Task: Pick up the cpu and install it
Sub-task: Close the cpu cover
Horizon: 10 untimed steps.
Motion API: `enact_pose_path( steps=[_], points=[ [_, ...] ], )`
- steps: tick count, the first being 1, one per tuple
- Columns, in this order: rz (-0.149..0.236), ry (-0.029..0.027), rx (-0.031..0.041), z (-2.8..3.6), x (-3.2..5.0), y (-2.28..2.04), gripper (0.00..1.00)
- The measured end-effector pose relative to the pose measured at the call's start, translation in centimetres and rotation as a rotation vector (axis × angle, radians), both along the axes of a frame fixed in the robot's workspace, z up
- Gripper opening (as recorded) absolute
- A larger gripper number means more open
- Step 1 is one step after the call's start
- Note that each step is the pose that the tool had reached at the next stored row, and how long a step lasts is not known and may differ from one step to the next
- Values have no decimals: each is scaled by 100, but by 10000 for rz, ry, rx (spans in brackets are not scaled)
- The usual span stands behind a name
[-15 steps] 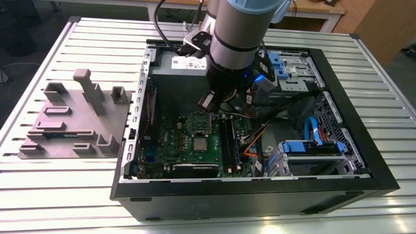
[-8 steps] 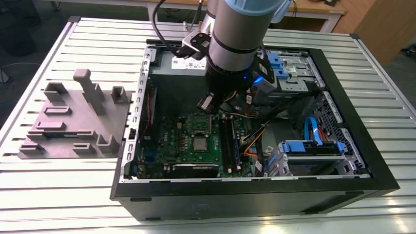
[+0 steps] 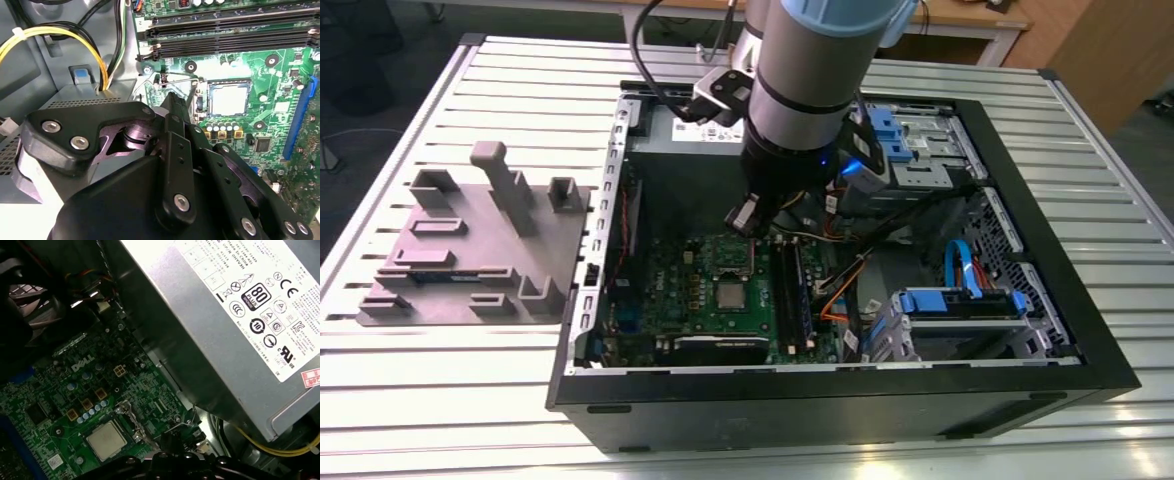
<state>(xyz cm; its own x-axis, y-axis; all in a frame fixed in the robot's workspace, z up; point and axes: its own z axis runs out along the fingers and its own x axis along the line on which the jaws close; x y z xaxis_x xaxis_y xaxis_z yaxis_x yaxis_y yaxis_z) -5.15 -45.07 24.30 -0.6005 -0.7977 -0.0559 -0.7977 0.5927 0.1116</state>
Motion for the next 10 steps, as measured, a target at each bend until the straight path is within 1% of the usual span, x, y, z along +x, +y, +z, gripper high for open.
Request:
enact_pose_path(
  steps=[4, 7, 10],
  points=[
    [12, -1, 1, 0, -2, -45, 10],
    [28, 0, 8, 3, -7, -57, 10],
    [40, 0, 17, 21, -10, -62, 10]
  ],
)
